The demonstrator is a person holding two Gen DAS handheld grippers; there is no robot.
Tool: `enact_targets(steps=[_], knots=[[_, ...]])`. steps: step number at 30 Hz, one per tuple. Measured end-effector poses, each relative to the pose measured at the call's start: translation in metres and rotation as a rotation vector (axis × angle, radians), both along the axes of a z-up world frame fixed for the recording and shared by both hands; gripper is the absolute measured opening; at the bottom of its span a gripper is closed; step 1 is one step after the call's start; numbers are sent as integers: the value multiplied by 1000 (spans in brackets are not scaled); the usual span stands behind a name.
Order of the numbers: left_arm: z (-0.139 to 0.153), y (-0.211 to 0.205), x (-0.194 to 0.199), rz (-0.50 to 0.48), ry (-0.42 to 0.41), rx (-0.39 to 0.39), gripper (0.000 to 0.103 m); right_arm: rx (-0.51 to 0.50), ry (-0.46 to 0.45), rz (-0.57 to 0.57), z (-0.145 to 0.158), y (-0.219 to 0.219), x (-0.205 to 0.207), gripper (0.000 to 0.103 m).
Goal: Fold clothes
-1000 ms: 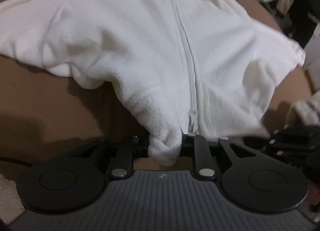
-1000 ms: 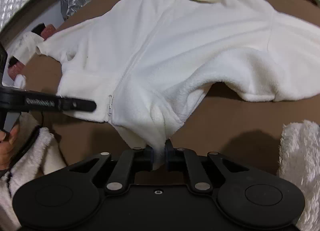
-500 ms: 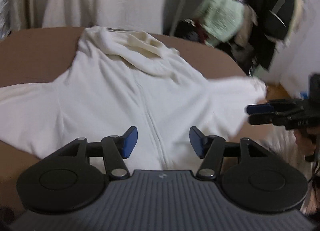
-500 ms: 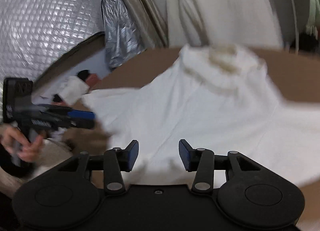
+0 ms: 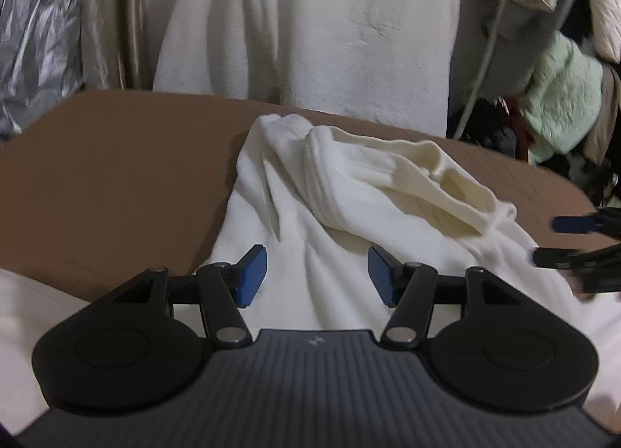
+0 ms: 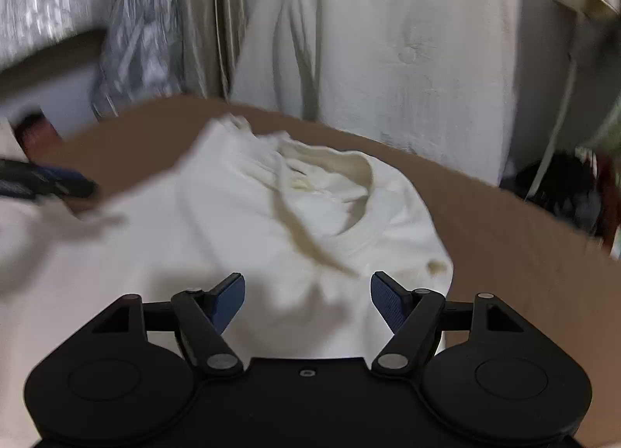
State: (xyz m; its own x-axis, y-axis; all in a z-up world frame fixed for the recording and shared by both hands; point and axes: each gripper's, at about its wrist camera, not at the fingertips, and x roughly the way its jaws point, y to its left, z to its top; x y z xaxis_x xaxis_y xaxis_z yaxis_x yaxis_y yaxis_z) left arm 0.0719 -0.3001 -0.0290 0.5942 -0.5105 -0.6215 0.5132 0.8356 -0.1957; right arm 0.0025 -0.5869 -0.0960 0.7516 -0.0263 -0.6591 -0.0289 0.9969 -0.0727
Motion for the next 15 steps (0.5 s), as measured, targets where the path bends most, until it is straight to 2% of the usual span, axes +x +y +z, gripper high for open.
enact_targets(steps=[2,4,5,6,7,8,10,13,15], knots=[[-17,6,6,-2,11,-7,57,-108,1,-4,-21,3,28,79],[-33,13,15,-1,20,15,57,-165,18,26,-40,2,55,78],[-41,17,20,2,26,29,57,-189,27,47,-48,1,68,68],[-47,21,25,10,35,39,57,-203,31,54,-54,-2,79,37],[-52,25,29,19,43,46,57,-184,17,22,-53,-11,85,16],[-56,28,33,29,51,55,57,-137,-7,-22,-46,-23,89,12],[-61,34,41,52,58,78,57,-85,-94,-108,-24,-50,89,11],[-60,42,46,72,57,52,57,-124,-205,-246,19,-97,88,11],[-58,42,46,71,45,31,57,-149,-233,-351,43,-133,90,11]])
